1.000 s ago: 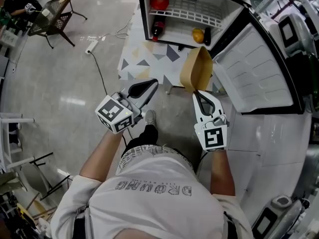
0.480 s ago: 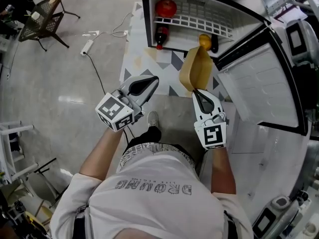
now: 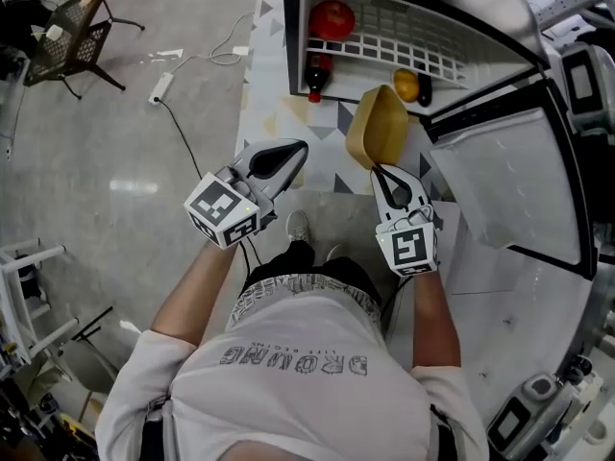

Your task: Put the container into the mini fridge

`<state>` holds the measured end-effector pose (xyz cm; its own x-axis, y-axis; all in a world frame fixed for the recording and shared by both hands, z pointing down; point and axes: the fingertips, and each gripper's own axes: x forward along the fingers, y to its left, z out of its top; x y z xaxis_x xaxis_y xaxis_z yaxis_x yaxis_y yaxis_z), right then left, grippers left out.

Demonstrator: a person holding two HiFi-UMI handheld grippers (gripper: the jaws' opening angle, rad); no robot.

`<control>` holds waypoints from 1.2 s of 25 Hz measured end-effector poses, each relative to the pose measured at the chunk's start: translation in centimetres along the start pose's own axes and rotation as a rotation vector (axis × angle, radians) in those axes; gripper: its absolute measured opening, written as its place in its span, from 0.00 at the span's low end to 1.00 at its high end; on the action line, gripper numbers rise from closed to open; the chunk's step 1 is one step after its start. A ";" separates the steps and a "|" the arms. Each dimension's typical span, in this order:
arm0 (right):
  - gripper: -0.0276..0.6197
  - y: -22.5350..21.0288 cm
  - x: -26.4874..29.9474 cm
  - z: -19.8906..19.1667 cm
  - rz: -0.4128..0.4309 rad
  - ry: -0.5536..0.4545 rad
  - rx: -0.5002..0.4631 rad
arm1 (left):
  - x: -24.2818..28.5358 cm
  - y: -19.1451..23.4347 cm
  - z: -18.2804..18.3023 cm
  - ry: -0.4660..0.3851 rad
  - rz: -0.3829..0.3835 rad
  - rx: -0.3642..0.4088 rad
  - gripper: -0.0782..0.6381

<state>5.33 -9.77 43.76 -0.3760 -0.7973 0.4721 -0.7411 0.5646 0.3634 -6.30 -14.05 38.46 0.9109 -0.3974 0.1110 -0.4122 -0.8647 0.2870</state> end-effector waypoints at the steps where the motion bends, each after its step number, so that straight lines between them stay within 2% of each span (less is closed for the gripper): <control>1: 0.06 -0.3 0.5 -0.2 -0.001 0.010 0.000 | 0.1 0.4 -0.1 0.002 0.000 -0.002 0.12; 15: 0.06 -3.3 6.7 -3.1 0.053 0.049 -0.039 | 3.2 4.2 -1.8 0.028 0.046 -0.019 0.12; 30: 0.06 -6.9 13.0 -6.0 0.127 0.046 -0.168 | 7.5 5.4 -3.5 0.023 0.140 -0.048 0.12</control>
<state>8.86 -22.78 52.18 -0.4315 -0.7091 0.5577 -0.5851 0.6905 0.4253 -1.60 -20.64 44.21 0.8449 -0.5055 0.1751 -0.5346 -0.7855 0.3118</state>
